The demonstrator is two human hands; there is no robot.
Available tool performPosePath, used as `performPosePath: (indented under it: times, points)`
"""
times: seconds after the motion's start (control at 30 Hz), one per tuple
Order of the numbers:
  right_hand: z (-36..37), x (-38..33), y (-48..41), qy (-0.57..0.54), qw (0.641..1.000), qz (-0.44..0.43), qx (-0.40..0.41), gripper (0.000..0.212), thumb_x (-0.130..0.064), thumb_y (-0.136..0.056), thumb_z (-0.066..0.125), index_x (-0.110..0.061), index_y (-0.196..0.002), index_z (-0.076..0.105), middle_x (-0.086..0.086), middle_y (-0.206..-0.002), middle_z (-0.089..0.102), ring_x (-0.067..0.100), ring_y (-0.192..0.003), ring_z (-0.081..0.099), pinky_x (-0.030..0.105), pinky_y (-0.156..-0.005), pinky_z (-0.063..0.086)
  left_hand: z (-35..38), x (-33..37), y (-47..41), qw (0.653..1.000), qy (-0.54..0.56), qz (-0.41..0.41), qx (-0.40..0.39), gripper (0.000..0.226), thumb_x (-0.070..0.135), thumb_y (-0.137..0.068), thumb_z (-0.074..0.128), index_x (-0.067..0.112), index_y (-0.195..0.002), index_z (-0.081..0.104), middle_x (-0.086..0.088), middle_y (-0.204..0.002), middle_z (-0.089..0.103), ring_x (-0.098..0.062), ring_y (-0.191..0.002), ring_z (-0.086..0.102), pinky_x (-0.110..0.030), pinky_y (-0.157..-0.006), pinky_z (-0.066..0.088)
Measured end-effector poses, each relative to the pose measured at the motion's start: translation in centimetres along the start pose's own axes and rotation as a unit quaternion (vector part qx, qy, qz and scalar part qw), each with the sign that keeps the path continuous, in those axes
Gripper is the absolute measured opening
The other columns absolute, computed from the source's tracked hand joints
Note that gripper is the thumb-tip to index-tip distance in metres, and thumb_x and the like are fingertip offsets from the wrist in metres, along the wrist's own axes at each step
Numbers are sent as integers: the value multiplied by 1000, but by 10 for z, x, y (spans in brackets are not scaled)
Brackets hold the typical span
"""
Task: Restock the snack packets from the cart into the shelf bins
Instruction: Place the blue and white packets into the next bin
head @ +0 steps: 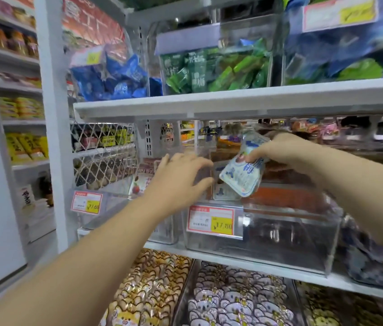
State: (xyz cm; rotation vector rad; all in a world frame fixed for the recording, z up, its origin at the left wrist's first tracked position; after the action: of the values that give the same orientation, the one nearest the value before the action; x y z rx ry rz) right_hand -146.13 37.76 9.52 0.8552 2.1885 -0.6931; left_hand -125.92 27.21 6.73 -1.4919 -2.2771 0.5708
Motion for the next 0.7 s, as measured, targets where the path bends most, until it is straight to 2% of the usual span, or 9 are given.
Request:
performPosePath:
  times: [0.03, 0.07, 0.13, 0.17, 0.27, 0.43, 0.53, 0.6, 0.7]
  points:
    - [-2, 4, -10, 65, 998, 11, 4, 54, -34, -67, 89, -4, -106, 68, 11, -109, 66, 24, -91, 61, 31, -70, 50, 4, -3, -3, 1000, -5, 4, -11, 41, 50, -100, 49, 39, -139, 51, 9, -143, 53, -20, -138, 40, -52, -118, 28]
    - [-1, 10, -23, 116, 993, 26, -11, 48, -29, -76, 85, -4, -112, 66, 12, -117, 65, 25, -97, 61, 33, -76, 52, 6, -5, -6, 1000, -2, 8, -18, 41, 49, -100, 50, 38, -139, 51, 8, -142, 54, -21, -138, 40, -49, -116, 31]
    - [8, 21, -44, 184, 979, 58, -73, 46, -22, -87, 77, -3, -125, 59, 13, -136, 57, 29, -121, 56, 40, -101, 49, 8, -7, -14, 999, 18, 17, -21, 40, 47, -99, 52, 36, -137, 54, 6, -139, 56, -20, -135, 41, -46, -112, 36]
    - [11, 26, -53, 216, 969, 72, -96, 44, -20, -90, 74, -4, -127, 56, 13, -140, 53, 29, -127, 53, 40, -106, 46, 7, -8, -18, 999, 31, 20, -17, 39, 46, -98, 54, 35, -136, 55, 6, -137, 57, -19, -133, 43, -44, -111, 38]
    - [17, 35, -77, 267, 951, 85, -127, 55, -20, -85, 80, -5, -131, 54, 11, -139, 56, 30, -123, 57, 42, -102, 51, 5, -12, -29, 997, 69, 23, -9, 37, 44, -97, 58, 34, -133, 59, 10, -133, 60, -13, -127, 49, -41, -107, 43]
    - [27, 46, -101, 248, 960, 64, -110, 78, -20, -62, 95, -9, -129, 56, 12, -123, 63, 29, -106, 64, 48, -85, 60, 13, -18, -35, 994, 99, 22, -44, 40, 47, -98, 56, 35, -136, 56, 10, -132, 60, -11, -127, 46, -35, -105, 43]
    - [31, 62, -119, 282, 953, 38, -102, 103, -34, -43, 100, -12, -132, 53, 10, -121, 61, 27, -98, 66, 45, -75, 63, 14, -18, -34, 992, 115, 31, -41, 40, 46, -99, 54, 35, -137, 57, 10, -131, 61, -9, -128, 45, -30, -102, 39]
    - [35, 63, -124, 332, 938, 8, -97, 112, -45, -41, 98, -13, -136, 50, 9, -124, 61, 26, -102, 65, 42, -82, 61, 14, -19, -33, 991, 123, 36, -36, 39, 46, -100, 54, 35, -137, 57, 11, -131, 61, -8, -129, 43, -30, -102, 38]
    - [35, 55, -119, 379, 922, -6, -78, 102, -41, -59, 94, -15, -144, 45, 9, -138, 54, 28, -121, 56, 40, -101, 50, 15, -20, -33, 991, 128, 42, -26, 38, 46, -100, 52, 35, -137, 57, 13, -130, 61, -7, -131, 40, -30, -102, 37]
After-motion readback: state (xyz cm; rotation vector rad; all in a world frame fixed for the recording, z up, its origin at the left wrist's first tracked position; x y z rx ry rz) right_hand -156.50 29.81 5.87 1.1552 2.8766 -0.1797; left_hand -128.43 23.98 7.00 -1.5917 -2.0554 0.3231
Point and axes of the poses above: each hand's wrist, its own y-axis away from the middle knuckle, its own z-axis out of the palm, x = y × z, the point moved 7 cm from there along -y, towards the middle knuckle
